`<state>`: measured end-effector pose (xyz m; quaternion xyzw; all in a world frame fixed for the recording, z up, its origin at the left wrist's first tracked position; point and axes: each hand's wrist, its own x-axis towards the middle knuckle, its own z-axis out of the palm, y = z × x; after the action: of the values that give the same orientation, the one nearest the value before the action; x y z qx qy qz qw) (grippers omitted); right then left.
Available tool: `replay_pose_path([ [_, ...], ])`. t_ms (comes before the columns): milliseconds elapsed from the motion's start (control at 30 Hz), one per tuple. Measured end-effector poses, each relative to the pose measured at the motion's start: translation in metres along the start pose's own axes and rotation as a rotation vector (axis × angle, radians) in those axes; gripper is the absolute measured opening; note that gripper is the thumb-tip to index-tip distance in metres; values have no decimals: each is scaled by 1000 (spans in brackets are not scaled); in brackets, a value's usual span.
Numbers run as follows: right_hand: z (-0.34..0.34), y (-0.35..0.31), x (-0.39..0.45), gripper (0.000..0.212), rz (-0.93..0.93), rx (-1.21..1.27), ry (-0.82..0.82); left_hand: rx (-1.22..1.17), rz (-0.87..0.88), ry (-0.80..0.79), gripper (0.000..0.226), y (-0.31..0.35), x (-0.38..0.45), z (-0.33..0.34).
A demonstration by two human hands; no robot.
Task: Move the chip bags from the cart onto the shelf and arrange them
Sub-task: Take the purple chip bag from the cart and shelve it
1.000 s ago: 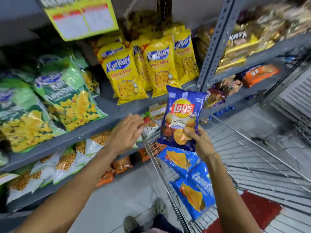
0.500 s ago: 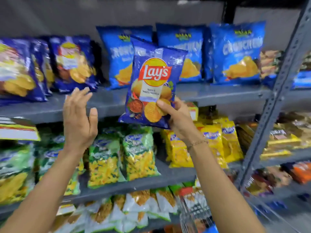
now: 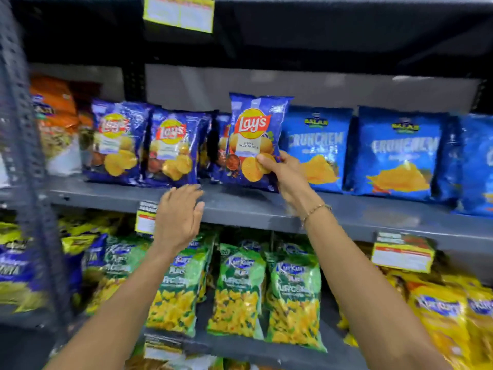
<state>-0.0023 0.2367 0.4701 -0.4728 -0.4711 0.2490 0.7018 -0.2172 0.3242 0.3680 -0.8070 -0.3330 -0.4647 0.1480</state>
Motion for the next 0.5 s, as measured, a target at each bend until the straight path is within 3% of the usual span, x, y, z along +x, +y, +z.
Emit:
replay_pose_path([
  [167,14,16,29,35,140,-51,3,-48,-43,52,46,6,-7,5],
  [500,17,24,28,41,260,-34,-18,-49,-23,124,47,1,-9,17],
])
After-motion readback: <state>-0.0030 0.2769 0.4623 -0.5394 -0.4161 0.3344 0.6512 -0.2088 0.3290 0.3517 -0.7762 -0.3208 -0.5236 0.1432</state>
